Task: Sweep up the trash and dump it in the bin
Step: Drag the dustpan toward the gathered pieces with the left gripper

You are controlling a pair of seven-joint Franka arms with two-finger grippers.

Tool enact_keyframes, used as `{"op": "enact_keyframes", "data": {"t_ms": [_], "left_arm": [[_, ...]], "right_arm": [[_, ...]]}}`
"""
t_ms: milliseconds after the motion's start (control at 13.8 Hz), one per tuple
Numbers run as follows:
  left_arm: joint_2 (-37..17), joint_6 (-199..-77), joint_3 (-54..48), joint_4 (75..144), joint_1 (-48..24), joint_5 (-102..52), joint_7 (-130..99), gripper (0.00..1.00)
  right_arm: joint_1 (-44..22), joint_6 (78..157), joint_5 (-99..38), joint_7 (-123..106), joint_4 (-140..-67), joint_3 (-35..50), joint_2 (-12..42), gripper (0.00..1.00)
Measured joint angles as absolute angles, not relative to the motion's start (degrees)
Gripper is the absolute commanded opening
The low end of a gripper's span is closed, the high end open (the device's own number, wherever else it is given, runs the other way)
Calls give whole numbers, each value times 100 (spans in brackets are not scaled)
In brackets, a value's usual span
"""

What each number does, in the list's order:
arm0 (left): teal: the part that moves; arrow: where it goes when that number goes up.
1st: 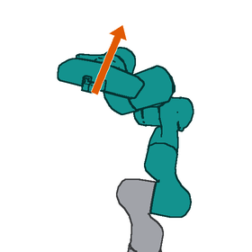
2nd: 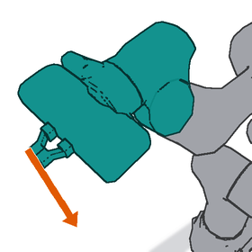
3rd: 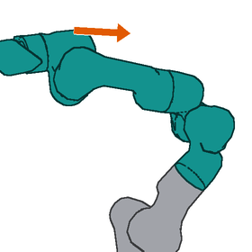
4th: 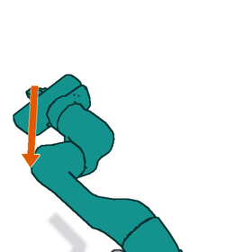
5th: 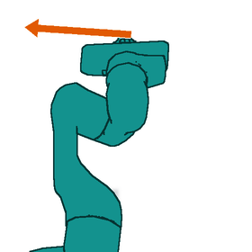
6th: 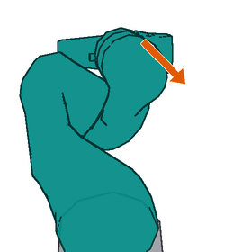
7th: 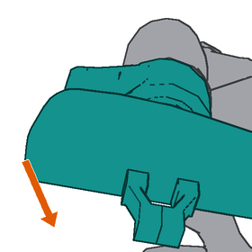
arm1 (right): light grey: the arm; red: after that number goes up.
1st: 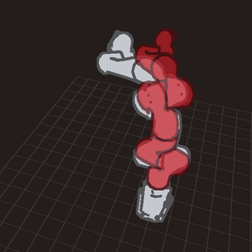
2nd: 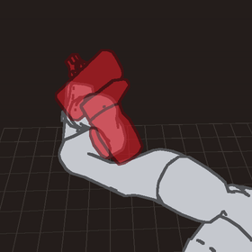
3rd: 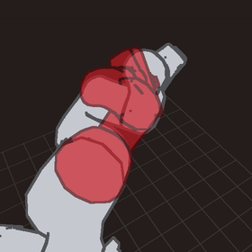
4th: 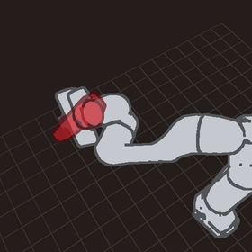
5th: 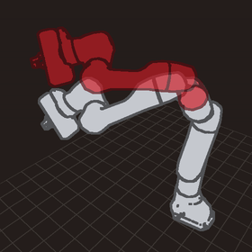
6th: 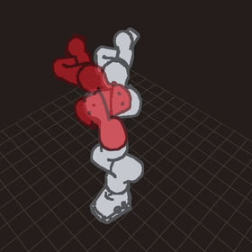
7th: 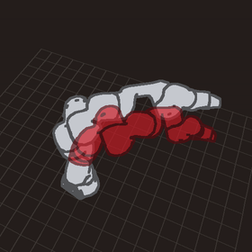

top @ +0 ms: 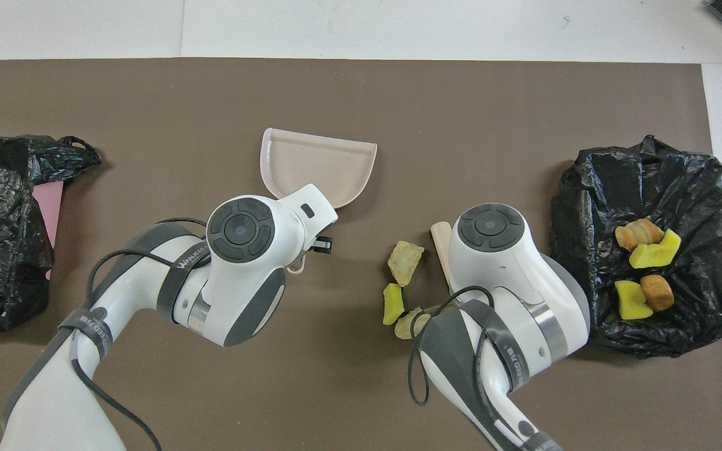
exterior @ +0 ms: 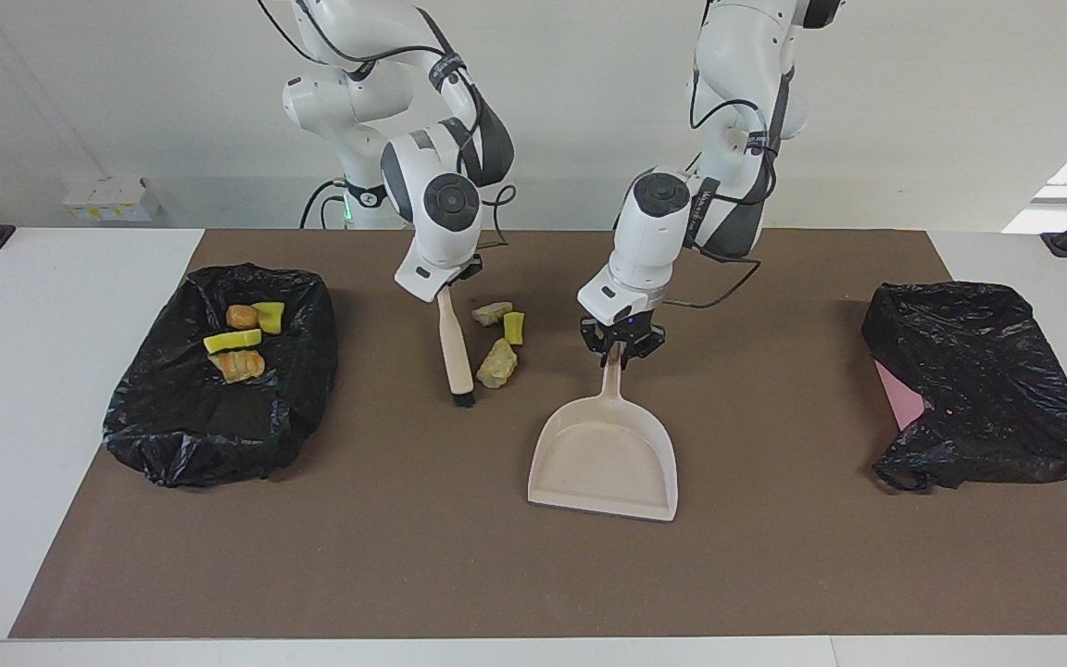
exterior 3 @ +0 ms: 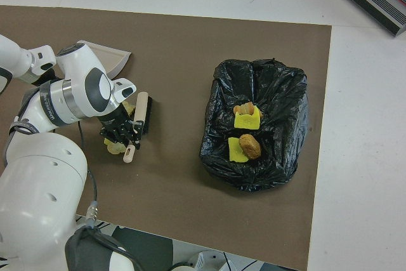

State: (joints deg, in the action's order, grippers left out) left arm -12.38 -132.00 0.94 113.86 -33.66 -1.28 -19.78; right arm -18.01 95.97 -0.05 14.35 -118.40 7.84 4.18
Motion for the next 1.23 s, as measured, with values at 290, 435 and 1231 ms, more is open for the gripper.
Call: {"op": "enact_keyframes", "data": {"t_ms": [290, 435, 1231], "left_arm": [[-1034, -12744, 127, 11277, -2935, -121, -1072, 0], [-861, -12515, 136, 11257, -2737, -121, -592, 0], [-303, -11153, 156, 11289, -1433, -105, 4418, 0]], "right_arm": [[-1831, 9178, -246, 2177, -11871, 793, 217, 0], [-1946, 9149, -427, 2482, -11970, 814, 146, 0], [-2361, 10505, -1211, 3240, -13213, 813, -531, 0]]}}
